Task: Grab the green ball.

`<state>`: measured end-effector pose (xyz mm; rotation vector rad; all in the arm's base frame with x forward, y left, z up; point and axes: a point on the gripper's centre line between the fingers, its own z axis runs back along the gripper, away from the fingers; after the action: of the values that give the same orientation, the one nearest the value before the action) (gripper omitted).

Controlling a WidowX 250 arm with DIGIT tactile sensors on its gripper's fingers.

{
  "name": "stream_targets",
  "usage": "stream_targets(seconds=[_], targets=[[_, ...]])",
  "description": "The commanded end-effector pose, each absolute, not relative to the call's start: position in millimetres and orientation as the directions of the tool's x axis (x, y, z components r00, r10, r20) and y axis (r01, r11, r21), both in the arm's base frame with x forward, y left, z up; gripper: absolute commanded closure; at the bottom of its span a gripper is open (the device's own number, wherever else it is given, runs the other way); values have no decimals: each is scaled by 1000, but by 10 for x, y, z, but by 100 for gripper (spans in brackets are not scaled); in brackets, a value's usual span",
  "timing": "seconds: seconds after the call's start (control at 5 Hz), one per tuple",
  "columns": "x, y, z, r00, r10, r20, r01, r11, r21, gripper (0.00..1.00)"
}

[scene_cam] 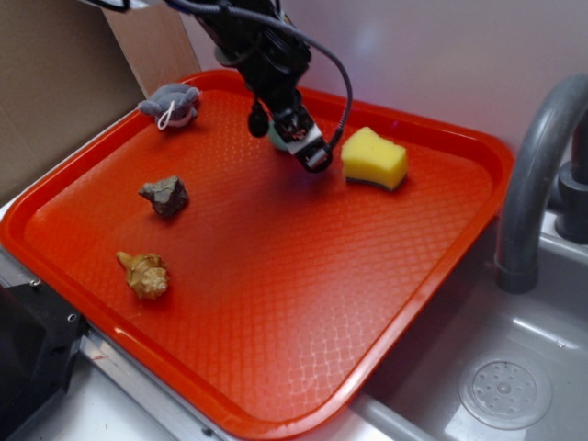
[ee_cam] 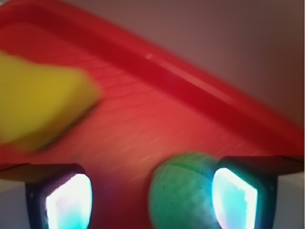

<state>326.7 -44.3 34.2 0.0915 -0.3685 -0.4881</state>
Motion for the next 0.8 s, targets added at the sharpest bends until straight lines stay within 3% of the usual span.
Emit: stream_targets(seconds=[0.0, 0.2, 0.4, 0.6], targets=[[3229, -314, 533, 856, -437, 276, 407, 899, 162, 100], [3124, -131, 887, 874, -398, 280, 373, 917, 139, 100], [3036, 31, 1092, 919, -306, 248, 267, 947, 179, 100], [2789, -139, 1439, 900, -327, 290, 288, 943, 169, 100]])
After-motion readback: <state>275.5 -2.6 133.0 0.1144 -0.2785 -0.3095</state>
